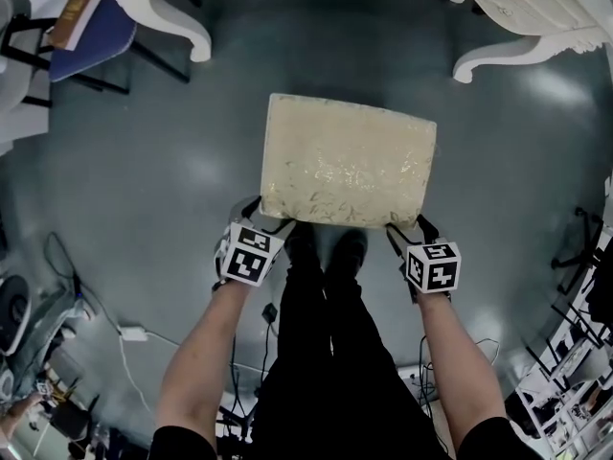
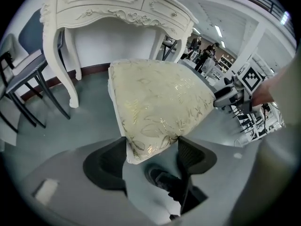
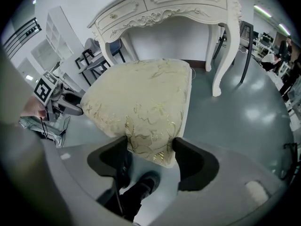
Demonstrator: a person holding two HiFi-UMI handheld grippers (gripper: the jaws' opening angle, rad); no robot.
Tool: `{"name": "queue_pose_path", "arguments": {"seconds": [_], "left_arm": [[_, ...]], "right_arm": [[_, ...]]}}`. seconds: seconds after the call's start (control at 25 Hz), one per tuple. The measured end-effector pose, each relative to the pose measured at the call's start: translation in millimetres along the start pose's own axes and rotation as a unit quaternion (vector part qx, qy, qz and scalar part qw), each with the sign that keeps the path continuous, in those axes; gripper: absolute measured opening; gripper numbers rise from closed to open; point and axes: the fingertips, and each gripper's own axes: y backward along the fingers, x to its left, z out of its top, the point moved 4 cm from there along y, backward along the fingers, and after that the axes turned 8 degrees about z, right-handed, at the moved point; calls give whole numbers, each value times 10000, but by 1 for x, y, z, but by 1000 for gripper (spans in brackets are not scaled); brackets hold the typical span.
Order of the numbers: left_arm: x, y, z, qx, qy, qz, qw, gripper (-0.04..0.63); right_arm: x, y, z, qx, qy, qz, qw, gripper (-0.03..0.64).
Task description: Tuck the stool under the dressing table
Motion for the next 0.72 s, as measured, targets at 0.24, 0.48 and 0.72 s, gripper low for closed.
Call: {"name": "queue_pose_path", "arguments": {"seconds": [0.24,0.48,0.72], "left_arm": [[8,-3,11,-125,-12,36,9999,365],[29,-13,37,-427,9,75,9991,364],[58,-27,71,-762,85,125,9970,354]], "right_arm": [[-2,-3,9,-44,-65,47,10000,324],[-4,-11,39,-352,-161,-249,9989,298],[-12,-25,73,-670,-297,-372,9966,298]]}}
